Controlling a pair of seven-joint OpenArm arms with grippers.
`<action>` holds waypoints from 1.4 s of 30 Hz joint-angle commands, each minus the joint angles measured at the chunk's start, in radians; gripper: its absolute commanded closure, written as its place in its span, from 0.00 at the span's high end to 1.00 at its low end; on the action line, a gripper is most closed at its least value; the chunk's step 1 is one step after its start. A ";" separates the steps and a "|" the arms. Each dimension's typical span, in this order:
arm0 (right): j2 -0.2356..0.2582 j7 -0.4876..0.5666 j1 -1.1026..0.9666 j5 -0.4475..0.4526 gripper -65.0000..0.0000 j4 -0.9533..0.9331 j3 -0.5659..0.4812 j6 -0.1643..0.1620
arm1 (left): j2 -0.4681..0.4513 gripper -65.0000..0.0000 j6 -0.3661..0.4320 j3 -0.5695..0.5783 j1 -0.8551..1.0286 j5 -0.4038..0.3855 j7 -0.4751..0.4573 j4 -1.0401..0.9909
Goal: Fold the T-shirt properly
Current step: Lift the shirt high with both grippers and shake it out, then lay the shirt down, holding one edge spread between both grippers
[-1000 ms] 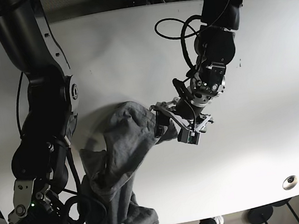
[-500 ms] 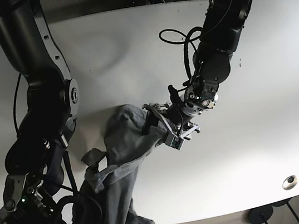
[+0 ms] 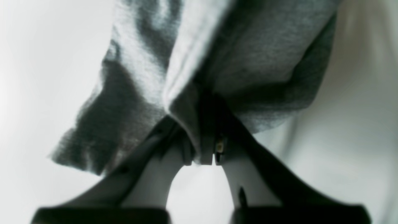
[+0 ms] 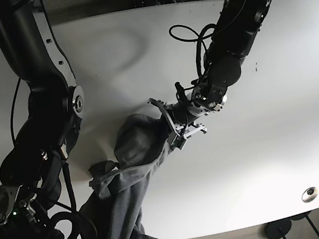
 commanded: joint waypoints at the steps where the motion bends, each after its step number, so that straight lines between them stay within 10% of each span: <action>1: 0.007 0.030 0.046 0.007 0.03 -0.032 0.012 -0.009 | -0.034 0.00 0.006 -0.081 -0.029 -0.009 -0.021 0.102; 16: 0.153 0.222 0.190 0.015 0.04 -0.537 0.081 -0.028 | -0.160 0.00 0.002 -0.669 -0.106 -0.008 0.283 0.476; 28: 0.193 0.397 0.337 0.016 0.04 -0.862 0.084 -0.120 | -0.373 0.00 0.002 -0.731 -0.450 -0.009 0.337 0.399; 42: 0.213 0.320 -0.086 0.018 0.04 -0.543 0.227 -0.115 | -0.384 0.00 -0.120 -1.051 -0.046 -0.011 0.337 0.494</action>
